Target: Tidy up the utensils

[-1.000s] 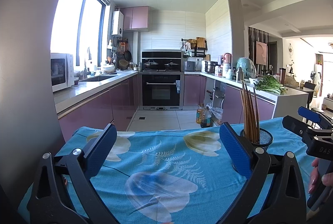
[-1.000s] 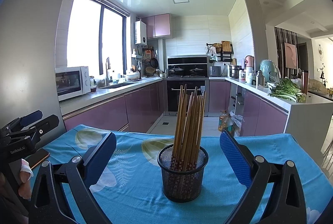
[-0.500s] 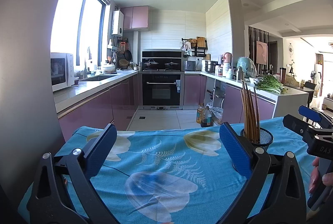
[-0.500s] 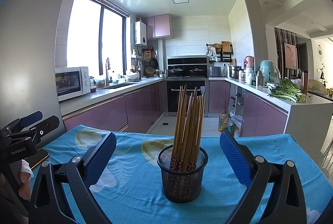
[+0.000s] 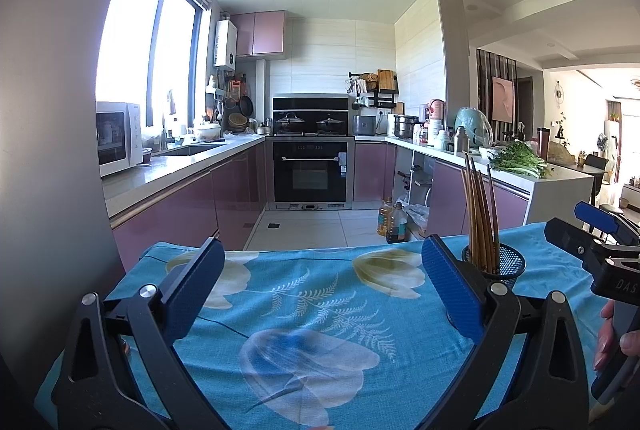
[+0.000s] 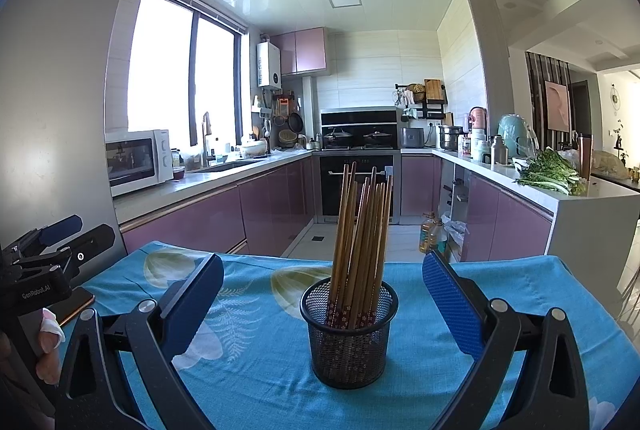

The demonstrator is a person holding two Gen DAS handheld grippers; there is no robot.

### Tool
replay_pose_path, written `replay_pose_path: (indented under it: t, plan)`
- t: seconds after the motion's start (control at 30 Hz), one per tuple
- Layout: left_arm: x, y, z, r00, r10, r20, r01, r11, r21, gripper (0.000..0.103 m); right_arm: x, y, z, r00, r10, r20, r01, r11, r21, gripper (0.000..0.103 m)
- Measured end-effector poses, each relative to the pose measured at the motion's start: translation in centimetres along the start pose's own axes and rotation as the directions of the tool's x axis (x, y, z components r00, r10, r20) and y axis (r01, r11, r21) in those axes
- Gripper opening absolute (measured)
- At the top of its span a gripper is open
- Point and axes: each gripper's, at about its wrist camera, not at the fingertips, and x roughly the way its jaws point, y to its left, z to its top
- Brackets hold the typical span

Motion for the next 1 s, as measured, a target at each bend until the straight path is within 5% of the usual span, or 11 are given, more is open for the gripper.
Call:
replay_pose_path:
  t: [1.0]
  plan:
    - [0.08, -0.07, -0.06, 1.000, 0.000, -0.001, 0.000, 1.000, 0.001, 0.097, -0.18, -0.20, -0.18, 1.000, -0.005, 0.006, 0.005, 1.000, 0.005, 0.096]
